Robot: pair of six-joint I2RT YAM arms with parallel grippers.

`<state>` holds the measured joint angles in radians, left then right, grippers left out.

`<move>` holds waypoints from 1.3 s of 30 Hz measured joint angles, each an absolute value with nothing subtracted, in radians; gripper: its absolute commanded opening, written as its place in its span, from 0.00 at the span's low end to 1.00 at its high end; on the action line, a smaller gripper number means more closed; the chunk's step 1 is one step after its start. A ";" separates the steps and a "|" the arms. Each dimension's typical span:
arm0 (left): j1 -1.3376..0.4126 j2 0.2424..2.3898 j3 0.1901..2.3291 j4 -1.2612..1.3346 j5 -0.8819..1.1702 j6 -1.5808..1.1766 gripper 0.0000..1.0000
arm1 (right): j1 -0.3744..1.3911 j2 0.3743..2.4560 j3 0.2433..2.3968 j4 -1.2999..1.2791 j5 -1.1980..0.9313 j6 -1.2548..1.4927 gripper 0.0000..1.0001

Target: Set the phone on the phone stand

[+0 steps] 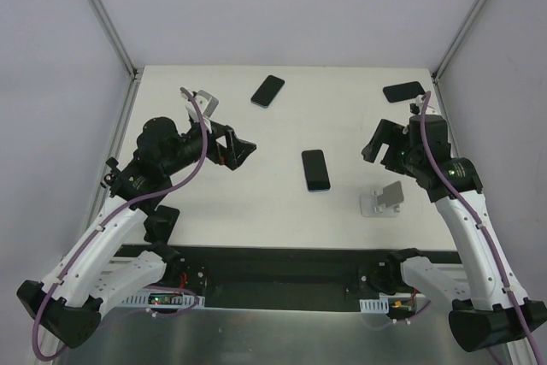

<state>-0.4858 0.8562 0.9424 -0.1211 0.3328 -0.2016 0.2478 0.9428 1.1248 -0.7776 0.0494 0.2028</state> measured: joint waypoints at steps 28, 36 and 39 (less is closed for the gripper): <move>-0.537 1.055 0.965 -0.174 0.391 -0.247 0.93 | -0.167 2.005 1.662 -0.404 0.123 0.423 0.54; -0.537 1.120 1.002 -0.188 0.421 -0.247 0.93 | -0.244 2.180 1.812 -0.178 0.116 0.424 0.43; -0.537 1.140 1.016 -0.202 0.437 -0.246 0.93 | -0.265 2.266 1.887 -0.102 0.115 0.426 0.49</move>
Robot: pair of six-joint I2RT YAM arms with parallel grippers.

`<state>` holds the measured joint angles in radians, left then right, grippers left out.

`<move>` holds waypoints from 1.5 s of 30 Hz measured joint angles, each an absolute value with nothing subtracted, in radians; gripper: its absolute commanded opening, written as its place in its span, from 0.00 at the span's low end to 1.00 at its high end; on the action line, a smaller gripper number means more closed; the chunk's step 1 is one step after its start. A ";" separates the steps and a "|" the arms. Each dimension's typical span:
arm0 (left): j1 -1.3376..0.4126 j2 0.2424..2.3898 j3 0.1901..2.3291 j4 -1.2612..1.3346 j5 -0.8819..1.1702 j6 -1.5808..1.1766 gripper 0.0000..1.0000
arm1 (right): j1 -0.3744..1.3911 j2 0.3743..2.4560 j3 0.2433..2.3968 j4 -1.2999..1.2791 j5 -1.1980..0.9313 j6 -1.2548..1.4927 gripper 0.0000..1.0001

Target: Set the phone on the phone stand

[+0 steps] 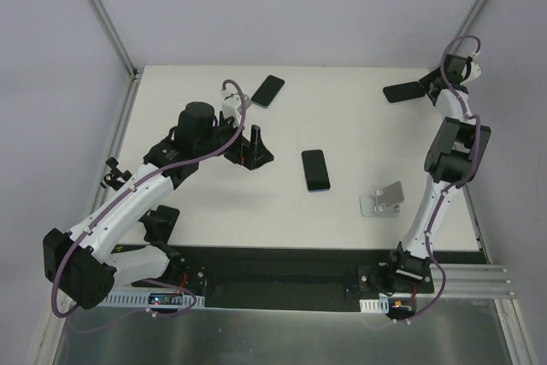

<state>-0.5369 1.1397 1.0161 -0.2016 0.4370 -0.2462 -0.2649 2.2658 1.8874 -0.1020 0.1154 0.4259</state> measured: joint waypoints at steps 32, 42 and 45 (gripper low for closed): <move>-0.537 1.212 1.030 -0.224 0.451 -0.244 0.93 | -0.284 2.756 2.406 -0.011 0.203 0.616 0.50; -0.537 1.212 1.036 -0.223 0.464 -0.245 0.93 | -0.283 2.773 2.448 -0.036 0.157 0.580 0.52; -0.537 1.212 1.036 -0.224 0.464 -0.246 0.94 | -0.279 2.774 2.448 -0.035 0.139 0.586 0.51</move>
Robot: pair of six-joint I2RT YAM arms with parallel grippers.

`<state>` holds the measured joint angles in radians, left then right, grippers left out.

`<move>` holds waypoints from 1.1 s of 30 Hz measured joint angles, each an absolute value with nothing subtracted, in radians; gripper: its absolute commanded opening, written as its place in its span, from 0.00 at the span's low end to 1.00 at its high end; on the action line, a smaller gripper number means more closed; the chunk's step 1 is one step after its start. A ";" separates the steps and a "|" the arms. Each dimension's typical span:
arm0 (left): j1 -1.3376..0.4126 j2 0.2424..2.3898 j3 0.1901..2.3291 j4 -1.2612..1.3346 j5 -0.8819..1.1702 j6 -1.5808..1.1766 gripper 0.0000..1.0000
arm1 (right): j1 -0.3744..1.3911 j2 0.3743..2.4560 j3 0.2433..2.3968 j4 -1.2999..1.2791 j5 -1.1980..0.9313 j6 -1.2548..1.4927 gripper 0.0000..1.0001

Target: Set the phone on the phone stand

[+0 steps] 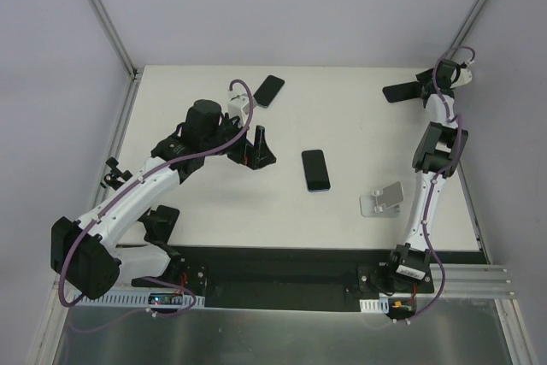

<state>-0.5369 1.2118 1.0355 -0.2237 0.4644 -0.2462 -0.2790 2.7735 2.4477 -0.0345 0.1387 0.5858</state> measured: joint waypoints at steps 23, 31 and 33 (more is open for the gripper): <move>-0.537 1.196 1.036 -0.223 0.486 -0.248 0.93 | -0.223 2.550 2.082 -0.014 -0.224 0.578 0.55; -0.537 1.178 1.036 -0.224 0.500 -0.253 0.94 | -0.108 2.204 1.728 -0.174 -0.353 0.370 0.78; -0.537 1.170 1.036 -0.223 0.505 -0.255 0.94 | -0.083 2.088 1.670 -0.233 -0.348 0.311 0.88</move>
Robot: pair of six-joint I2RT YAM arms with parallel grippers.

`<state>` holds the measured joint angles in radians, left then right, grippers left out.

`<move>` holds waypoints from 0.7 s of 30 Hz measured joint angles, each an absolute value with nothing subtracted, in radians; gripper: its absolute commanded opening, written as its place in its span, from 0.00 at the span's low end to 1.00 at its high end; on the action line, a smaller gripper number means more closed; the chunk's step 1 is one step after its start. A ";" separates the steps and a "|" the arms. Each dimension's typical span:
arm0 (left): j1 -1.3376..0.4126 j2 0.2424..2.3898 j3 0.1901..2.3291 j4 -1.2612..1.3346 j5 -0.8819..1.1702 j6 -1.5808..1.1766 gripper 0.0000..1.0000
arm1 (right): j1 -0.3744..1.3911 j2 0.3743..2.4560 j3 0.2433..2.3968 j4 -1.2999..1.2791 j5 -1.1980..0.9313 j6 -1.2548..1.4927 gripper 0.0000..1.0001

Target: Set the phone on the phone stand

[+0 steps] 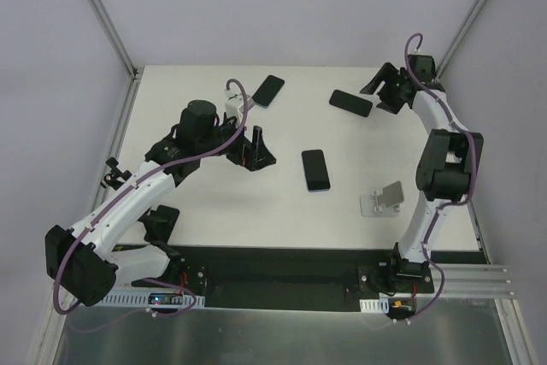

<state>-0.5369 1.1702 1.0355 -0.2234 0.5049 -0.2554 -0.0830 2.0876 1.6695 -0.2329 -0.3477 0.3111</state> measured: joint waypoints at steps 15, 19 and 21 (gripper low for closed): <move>-0.536 1.106 1.045 -0.224 0.552 -0.317 0.94 | 0.207 1.127 1.119 -0.813 0.082 0.449 0.96; -0.535 1.103 1.045 -0.224 0.568 -0.334 0.94 | 0.318 0.918 0.954 -0.880 0.115 0.658 0.97; -0.535 1.103 1.045 -0.223 0.573 -0.340 0.94 | 0.335 0.855 0.879 -0.878 0.113 0.728 0.95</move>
